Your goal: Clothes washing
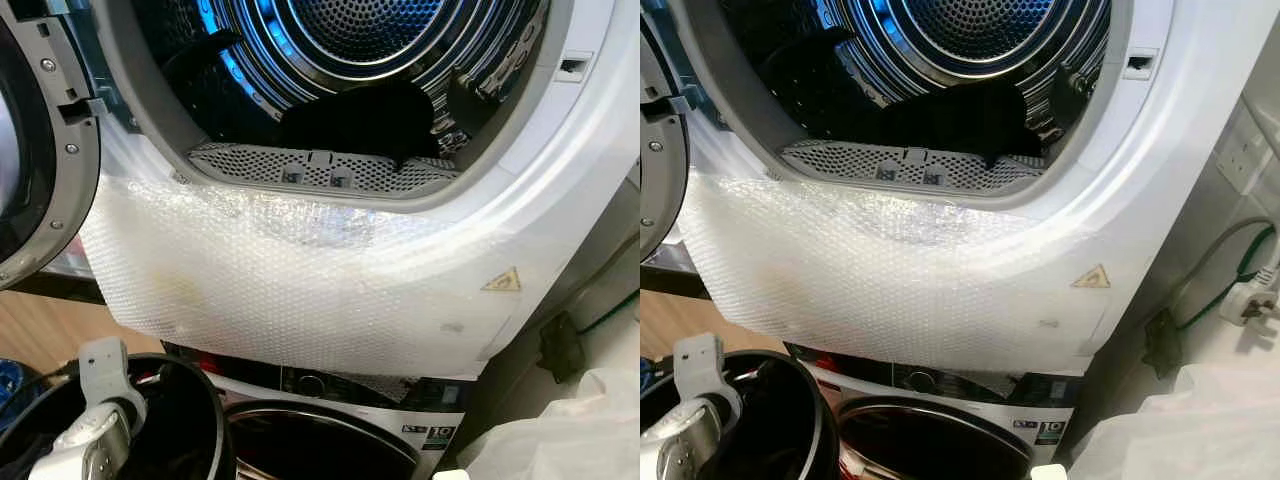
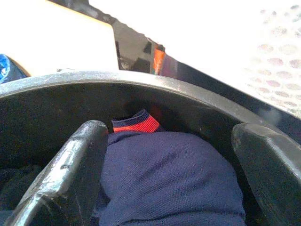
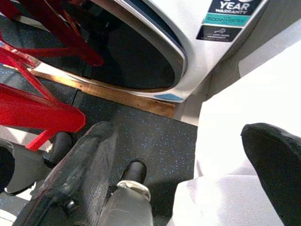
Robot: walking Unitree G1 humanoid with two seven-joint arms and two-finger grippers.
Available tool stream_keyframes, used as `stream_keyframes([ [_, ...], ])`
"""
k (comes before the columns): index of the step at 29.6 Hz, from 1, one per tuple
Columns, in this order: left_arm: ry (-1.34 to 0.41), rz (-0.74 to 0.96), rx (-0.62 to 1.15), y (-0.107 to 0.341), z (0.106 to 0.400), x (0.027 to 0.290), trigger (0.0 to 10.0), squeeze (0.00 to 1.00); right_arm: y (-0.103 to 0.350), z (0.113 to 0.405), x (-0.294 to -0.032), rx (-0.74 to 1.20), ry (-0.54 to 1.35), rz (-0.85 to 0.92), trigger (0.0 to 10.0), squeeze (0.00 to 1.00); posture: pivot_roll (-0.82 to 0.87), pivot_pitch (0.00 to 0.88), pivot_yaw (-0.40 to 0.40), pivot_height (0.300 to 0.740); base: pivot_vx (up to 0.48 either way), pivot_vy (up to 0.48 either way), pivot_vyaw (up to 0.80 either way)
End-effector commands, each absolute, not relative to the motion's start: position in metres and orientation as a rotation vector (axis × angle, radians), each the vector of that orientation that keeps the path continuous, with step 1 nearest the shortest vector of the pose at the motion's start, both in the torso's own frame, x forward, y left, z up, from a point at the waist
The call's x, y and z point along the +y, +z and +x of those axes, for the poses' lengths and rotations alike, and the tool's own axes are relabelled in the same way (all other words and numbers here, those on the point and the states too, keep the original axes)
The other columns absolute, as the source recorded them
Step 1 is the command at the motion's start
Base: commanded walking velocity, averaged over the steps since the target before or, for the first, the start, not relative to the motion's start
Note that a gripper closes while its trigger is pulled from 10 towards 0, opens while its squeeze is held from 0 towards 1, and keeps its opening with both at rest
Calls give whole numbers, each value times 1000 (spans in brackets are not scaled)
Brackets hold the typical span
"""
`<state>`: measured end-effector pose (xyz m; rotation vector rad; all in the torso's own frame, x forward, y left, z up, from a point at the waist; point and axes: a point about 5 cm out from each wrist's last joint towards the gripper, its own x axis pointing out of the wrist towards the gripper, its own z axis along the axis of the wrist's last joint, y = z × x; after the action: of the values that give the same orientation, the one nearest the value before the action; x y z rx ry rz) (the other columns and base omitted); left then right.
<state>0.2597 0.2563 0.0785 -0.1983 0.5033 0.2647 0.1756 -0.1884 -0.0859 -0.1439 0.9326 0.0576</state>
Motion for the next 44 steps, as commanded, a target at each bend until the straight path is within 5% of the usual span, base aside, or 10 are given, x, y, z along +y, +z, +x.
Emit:
stream_keyframes([
  [1, 240, -216, 567, 72, 258, 254, 10000, 0, -86, 174, -188, 934, 54, -138, 10000, 0, 136, 0, 8, 740, 0, 0, 0],
  [17, 349, -277, 751, 46, 229, 263, 10000, 0, -85, 180, -184, 937, 70, -135, 10000, 0, 139, 0, 32, 740, 0, 0, 0],
  [33, 432, -303, 709, 34, 253, 274, 10000, 0, -80, 191, -186, 917, 84, -159, 10000, 0, 133, 0, -18, 740, 0, 0, 0],
  [34, 434, -299, 711, 34, 253, 276, 8000, 0, -79, 191, -186, 914, 86, -161, 10000, 0, 131, 0, -18, 740, 0, 0, 0],
  [35, 446, -303, 710, 32, 253, 280, 0, 0, -79, 192, -187, 912, 84, -162, 10000, 0, 128, 0, -19, 740, 0, 0, 0],
  [44, 439, -325, 694, 30, 258, 275, 0, 0, -79, 190, -190, 922, 122, -209, 10000, 0, 124, 0, -21, 740, 0, 0, 0],
])
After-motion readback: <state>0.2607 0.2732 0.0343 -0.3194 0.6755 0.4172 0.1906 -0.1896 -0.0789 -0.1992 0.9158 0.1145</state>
